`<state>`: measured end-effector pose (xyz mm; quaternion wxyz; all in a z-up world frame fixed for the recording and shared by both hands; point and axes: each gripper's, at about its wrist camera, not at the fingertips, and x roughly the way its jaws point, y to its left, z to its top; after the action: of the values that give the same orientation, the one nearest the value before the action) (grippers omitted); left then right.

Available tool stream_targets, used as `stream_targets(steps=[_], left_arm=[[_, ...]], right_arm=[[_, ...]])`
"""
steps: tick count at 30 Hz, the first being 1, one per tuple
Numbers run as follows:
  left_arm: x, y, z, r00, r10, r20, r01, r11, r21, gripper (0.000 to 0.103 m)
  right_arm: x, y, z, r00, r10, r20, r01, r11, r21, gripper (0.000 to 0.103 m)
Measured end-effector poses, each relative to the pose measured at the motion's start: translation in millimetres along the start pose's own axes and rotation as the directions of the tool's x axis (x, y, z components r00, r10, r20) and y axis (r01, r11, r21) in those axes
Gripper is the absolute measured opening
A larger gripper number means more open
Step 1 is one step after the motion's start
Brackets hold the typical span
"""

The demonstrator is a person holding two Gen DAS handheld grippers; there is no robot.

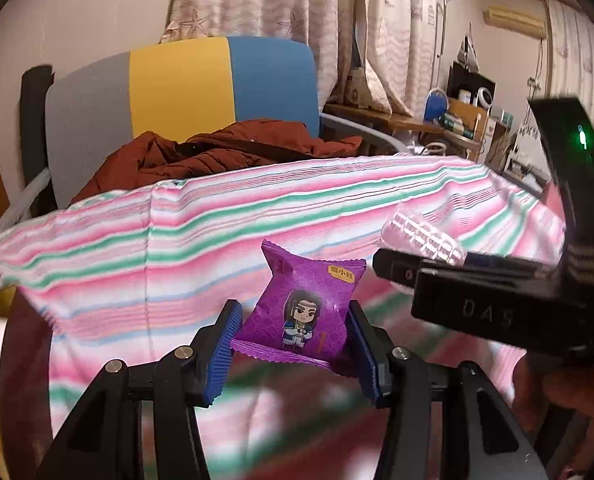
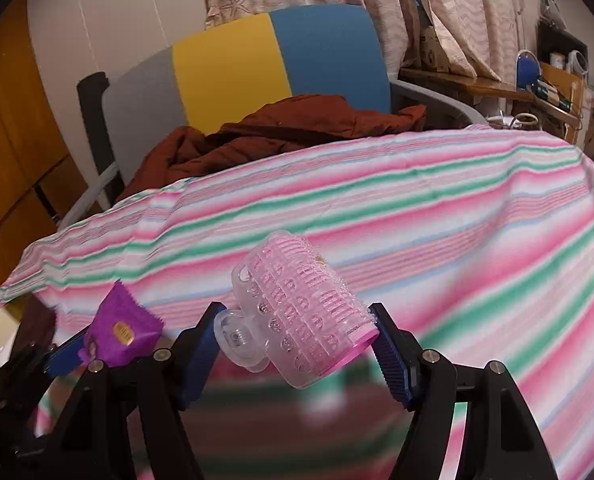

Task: Organize objects
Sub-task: 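Grasp the purple character packet with the left tool while the right tool grasps the pink hair roller, then carry the purple packet and pink roller over the gold tray and release both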

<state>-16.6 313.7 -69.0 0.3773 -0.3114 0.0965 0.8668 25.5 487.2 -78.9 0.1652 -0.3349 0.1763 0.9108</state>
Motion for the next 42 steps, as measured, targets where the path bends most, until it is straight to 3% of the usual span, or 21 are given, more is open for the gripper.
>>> stream_targets(steps=[9,15,19,25,31,42], left_arm=[[-74,26,-29,0.999,-0.023,0.046,0.028,0.994,-0.107,0.053],[-127,54,-55,0.998,-0.011,0.061,0.022,0.984,-0.178,0.053],[-166,85,-69,0.997,0.031,0.071,-0.015,0.977,-0.215,0.053],[-207,139,-93,0.993,0.119,0.027,-0.108,0.960,-0.258,0.053],[-224,181,-113,0.988,0.154,-0.030,-0.157,0.955,-0.253,0.053],[-227,196,-140,0.986,0.131,-0.099,-0.147,0.974,-0.173,0.053]], right_arm=[[-36,34,-35,0.995,0.103,-0.011,-0.103,0.993,0.066,0.072],[-57,71,-42,0.984,0.176,0.002,-0.176,0.984,0.038,0.072],[-71,102,-47,0.968,0.252,-0.008,-0.252,0.968,0.016,0.072],[-87,167,-55,0.927,0.374,-0.038,-0.375,0.924,-0.068,0.072],[-93,239,-67,0.888,0.450,-0.094,-0.459,0.870,-0.180,0.072],[-51,300,-80,0.889,0.424,-0.173,-0.454,0.866,-0.209,0.073]])
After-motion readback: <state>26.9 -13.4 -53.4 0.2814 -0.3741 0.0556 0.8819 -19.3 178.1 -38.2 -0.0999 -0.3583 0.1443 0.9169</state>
